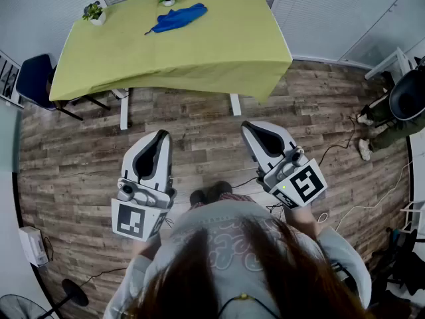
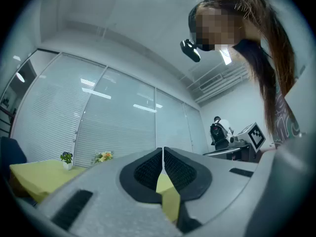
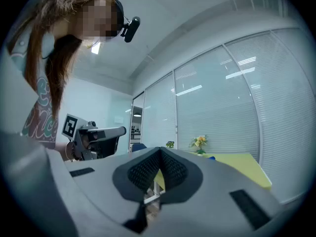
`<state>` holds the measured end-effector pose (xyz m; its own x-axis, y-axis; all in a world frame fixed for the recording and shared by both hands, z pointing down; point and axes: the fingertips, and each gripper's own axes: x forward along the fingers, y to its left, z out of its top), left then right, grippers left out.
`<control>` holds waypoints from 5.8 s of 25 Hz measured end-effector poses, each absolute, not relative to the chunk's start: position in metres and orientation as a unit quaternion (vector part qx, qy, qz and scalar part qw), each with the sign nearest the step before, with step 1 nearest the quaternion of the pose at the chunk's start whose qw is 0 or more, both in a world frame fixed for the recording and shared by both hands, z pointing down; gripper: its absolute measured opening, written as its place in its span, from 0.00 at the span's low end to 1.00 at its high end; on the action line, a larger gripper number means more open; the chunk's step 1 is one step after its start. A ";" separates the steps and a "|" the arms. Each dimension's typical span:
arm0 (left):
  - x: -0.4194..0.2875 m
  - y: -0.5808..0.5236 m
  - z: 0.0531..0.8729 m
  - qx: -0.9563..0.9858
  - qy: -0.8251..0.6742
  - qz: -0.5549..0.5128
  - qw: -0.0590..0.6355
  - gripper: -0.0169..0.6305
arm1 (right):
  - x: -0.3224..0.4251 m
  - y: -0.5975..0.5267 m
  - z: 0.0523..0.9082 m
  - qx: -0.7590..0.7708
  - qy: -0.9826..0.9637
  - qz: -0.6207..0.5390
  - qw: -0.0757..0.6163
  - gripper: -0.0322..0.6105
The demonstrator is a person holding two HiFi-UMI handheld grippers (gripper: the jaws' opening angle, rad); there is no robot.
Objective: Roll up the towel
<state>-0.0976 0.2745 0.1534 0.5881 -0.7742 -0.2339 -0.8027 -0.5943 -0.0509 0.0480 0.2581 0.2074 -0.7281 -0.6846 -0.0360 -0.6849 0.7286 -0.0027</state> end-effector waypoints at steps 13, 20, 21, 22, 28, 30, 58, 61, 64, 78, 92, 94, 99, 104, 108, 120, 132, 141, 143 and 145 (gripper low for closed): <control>-0.098 0.279 0.156 -0.890 0.443 0.078 0.075 0.05 | 0.044 0.260 0.194 -0.378 0.925 0.026 0.010 0.05; -0.099 0.277 0.163 -0.889 0.446 0.084 0.065 0.06 | 0.043 0.257 0.191 -0.395 0.917 0.049 0.001 0.05; -0.097 0.278 0.166 -0.890 0.444 0.076 0.067 0.06 | 0.042 0.257 0.192 -0.394 0.918 0.049 0.000 0.05; -0.095 0.279 0.169 -0.893 0.440 0.067 0.066 0.06 | 0.040 0.256 0.192 -0.393 0.918 0.050 0.001 0.07; -0.094 0.279 0.164 -0.893 0.437 0.096 0.053 0.12 | 0.035 0.253 0.193 -0.389 0.920 0.035 0.015 0.30; -0.098 0.277 0.166 -0.889 0.446 0.093 0.051 0.26 | 0.038 0.250 0.193 -0.397 0.917 0.029 0.019 0.39; -0.070 0.261 0.166 -0.872 0.477 0.095 0.057 0.40 | 0.091 0.232 0.202 -0.407 0.913 0.012 0.033 0.58; -0.058 0.259 0.164 -0.868 0.482 0.099 0.060 0.40 | 0.104 0.230 0.205 -0.401 0.915 0.006 0.033 0.58; -0.048 0.260 0.168 -0.864 0.492 0.096 0.056 0.40 | 0.110 0.229 0.212 -0.385 0.922 -0.003 0.032 0.58; -0.058 0.259 0.180 -0.843 0.529 0.078 0.058 0.40 | 0.102 0.225 0.235 -0.336 0.941 -0.025 0.031 0.58; -0.077 0.175 0.189 -0.853 0.512 0.090 0.055 0.40 | 0.086 0.153 0.238 -0.351 0.936 -0.012 0.020 0.57; -0.087 0.159 0.192 -0.852 0.513 0.088 0.054 0.40 | 0.079 0.137 0.240 -0.352 0.936 -0.012 0.018 0.57; -0.106 0.112 0.187 -0.851 0.513 0.097 0.054 0.40 | 0.065 0.091 0.237 -0.359 0.933 -0.017 0.024 0.57; -0.124 0.061 0.178 -0.855 0.506 0.099 0.055 0.40 | 0.046 0.043 0.226 -0.366 0.930 -0.014 0.024 0.57; -0.138 0.022 0.175 -0.858 0.502 0.096 0.054 0.40 | 0.034 0.008 0.222 -0.374 0.927 -0.015 0.022 0.58; -0.182 -0.074 0.169 -0.869 0.484 0.093 0.051 0.40 | -0.012 -0.082 0.216 -0.384 0.923 -0.020 0.024 0.58; -0.209 -0.131 0.191 -0.879 0.469 0.083 0.030 0.40 | -0.049 -0.134 0.225 -0.394 0.919 -0.028 0.024 0.57; -0.204 -0.149 0.214 -0.874 0.481 0.076 0.007 0.40 | -0.038 -0.151 0.244 -0.384 0.923 -0.034 -0.007 0.57; -0.203 -0.157 0.215 -0.870 0.488 0.071 0.010 0.40 | -0.035 -0.161 0.246 -0.377 0.925 -0.035 -0.007 0.57; -0.201 -0.167 0.214 -0.865 0.498 0.066 0.019 0.40 | -0.034 -0.175 0.248 -0.365 0.930 -0.042 -0.009 0.57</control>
<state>-0.2012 -0.1672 0.2142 0.4961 -0.8581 -0.1326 -0.8630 -0.5041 0.0332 -0.0343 -0.1746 0.2480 -0.7331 -0.6785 0.0472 -0.6800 0.7296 -0.0724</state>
